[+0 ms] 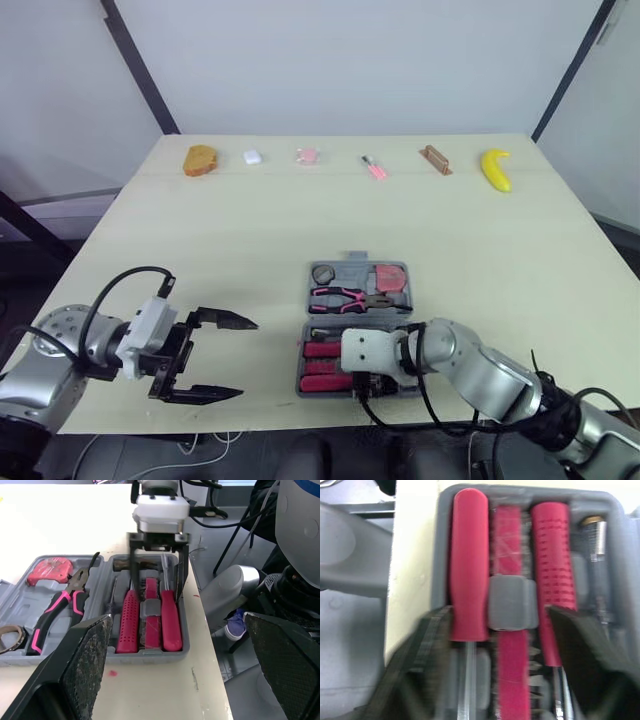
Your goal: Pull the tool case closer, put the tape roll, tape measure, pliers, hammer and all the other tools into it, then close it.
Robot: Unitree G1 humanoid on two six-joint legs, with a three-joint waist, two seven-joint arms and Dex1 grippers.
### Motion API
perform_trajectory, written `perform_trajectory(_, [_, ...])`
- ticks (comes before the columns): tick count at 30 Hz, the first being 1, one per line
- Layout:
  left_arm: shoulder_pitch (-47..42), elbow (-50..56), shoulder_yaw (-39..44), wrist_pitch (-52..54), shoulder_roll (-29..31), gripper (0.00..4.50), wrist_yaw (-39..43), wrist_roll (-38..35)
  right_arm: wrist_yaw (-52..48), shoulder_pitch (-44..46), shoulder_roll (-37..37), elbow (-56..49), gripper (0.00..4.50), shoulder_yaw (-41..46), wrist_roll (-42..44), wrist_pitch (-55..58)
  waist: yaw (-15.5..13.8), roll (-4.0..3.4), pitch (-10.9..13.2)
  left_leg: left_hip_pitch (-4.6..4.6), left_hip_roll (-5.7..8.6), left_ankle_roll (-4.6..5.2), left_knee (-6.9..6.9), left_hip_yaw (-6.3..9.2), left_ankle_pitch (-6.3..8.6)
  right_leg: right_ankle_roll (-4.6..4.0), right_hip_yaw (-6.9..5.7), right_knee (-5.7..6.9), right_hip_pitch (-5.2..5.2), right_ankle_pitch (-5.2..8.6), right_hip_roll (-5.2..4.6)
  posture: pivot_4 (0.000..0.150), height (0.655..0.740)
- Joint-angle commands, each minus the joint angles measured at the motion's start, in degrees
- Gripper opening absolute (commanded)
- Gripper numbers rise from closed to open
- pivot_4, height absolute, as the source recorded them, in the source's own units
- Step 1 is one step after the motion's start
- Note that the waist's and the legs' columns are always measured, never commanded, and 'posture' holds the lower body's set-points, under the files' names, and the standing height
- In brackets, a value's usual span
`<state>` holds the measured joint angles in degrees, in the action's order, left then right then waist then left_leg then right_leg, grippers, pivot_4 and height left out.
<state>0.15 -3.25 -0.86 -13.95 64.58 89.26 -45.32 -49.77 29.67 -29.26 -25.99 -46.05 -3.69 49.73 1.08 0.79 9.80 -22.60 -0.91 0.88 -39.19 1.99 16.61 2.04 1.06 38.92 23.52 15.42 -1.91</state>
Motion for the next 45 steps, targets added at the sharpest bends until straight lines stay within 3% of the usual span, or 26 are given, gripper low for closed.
perform_trajectory(1, [-0.25, 0.23, -0.54, -1.0, 0.6, 4.5, 3.24, -1.22, -1.95, -0.14, -1.4, -3.32, 3.38, 2.48, 2.15, 0.07, -0.09, 0.0, 0.0, -0.01, 0.0, 0.0, 0.0, 0.0, 0.0, 0.0, 0.0, -0.01, 0.0, 0.0, -0.01, 0.15, 0.74])
perform_trajectory(6, [-1.27, -0.42, -1.21, -1.08, 0.19, 4.5, 3.24, -0.98, -3.84, -3.0, -1.56, -5.03, 3.38, 8.77, 8.41, -2.03, -0.13, 0.0, 0.0, -0.01, 0.0, 0.0, 0.0, 0.02, 0.0, 0.0, -0.02, 0.01, 0.0, 0.0, -0.01, 0.15, 0.74])
perform_trajectory(8, [-1.72, -0.61, -1.56, -1.07, -0.01, 4.5, 3.24, -0.92, -2.81, -6.9, 1.28, -1.76, 3.38, 12.89, 11.07, -12.31, -0.14, 0.02, -0.01, -0.01, 0.0, 0.0, 0.0, 0.02, 0.0, 0.0, -0.02, 0.01, -0.01, 0.0, 0.0, 0.15, 0.74])
perform_trajectory(10, [-2.04, -0.72, -1.8, -1.08, -0.23, 4.5, 3.24, -0.85, -5.31, -9.92, 1.49, 1.29, 2.67, 14.77, 12.43, -24.3, -0.13, 0.02, -0.01, -0.01, 0.01, 0.0, 0.0, 0.02, 0.0, 0.0, -0.04, 0.0, -0.01, 0.0, 0.01, 0.15, 0.74])
perform_trajectory(12, [-2.23, -0.81, -1.92, -1.09, -0.38, 4.5, 3.24, -0.79, -6.35, -11.16, -0.24, 3.21, 2.16, 14.42, 10.87, -28.12, -0.13, -0.01, 0.01, -0.01, 0.0, 0.0, 0.0, -0.02, 0.0, 0.01, 0.0, 0.0, -0.01, -0.01, 0.0, 0.15, 0.74])
perform_trajectory(16, [-2.4, -0.92, -2.0, -1.04, -0.58, 4.5, 3.24, -0.76, -5.93, -12.66, 0.84, 6.49, 0.07, 14.8, 11.0, -31.93, -0.13, -0.01, 0.01, -0.01, 0.03, 0.0, -0.03, -0.02, 0.0, 0.02, 0.0, 0.02, -0.01, -0.01, 0.0, 0.15, 0.74])
perform_trajectory(26, [-2.56, -1.2, -1.82, -0.96, -1.11, 4.5, 3.24, -0.32, -4.23, -16.3, 1.37, 18.97, 0.02, 11.44, 3.58, -37.39, -0.27, 0.0, 0.0, 0.0, 0.2, 0.0, -0.03, -0.02, 0.0, 0.01, 0.02, 0.04, -0.01, 0.0, 0.01, 0.15, 0.74])
perform_trajectory(30, [-2.76, -1.69, -1.72, -1.06, -1.44, 4.5, 3.24, 0.04, -3.62, -16.49, 0.94, 19.29, 0.02, 12.27, 2.7, -35.75, -0.19, 0.01, -0.01, 0.12, 0.2, 0.0, -0.02, -0.03, 0.0, 0.01, 0.05, 0.1, -0.05, 0.0, 0.04, 0.15, 0.74])
perform_trajectory(37, [-3.02, -2.61, -0.23, 1.88, -3.71, 4.5, 3.05, 0.55, -4.82, -17.53, 1.1, 12.56, 0.02, 17.01, 8.61, -34.27, -0.4, 0.01, -0.01, 0.11, 0.22, 0.0, -0.04, -0.02, 0.0, 0.01, 0.05, 0.11, -0.06, -0.01, 0.02, 0.15, 0.74])
perform_trajectory(40, [-3.65, -2.31, 2.16, 11.02, -6.75, 4.5, -4.01, -0.78, -4.16, -18.77, 1.62, 7.49, 0.02, 24.46, 16.13, -30.57, -0.34, 0.03, -0.02, 0.05, 0.24, 0.0, -0.06, 0.0, 0.0, 0.02, 0.04, 0.1, -0.05, -0.01, 0.0, 0.15, 0.74])
perform_trajectory(45, [-5.03, -5.0, 4.57, 15.49, -11.49, 4.5, -9.78, 3.04, -2.48, -20.82, 0.07, 8.62, 0.02, 32.9, 19.65, -29.33, -0.31, 0.04, -0.02, 0.05, 0.23, 0.0, -0.05, 0.06, 0.0, 0.02, 0.01, 0.1, -0.05, -0.01, 0.0, 0.15, 0.74])
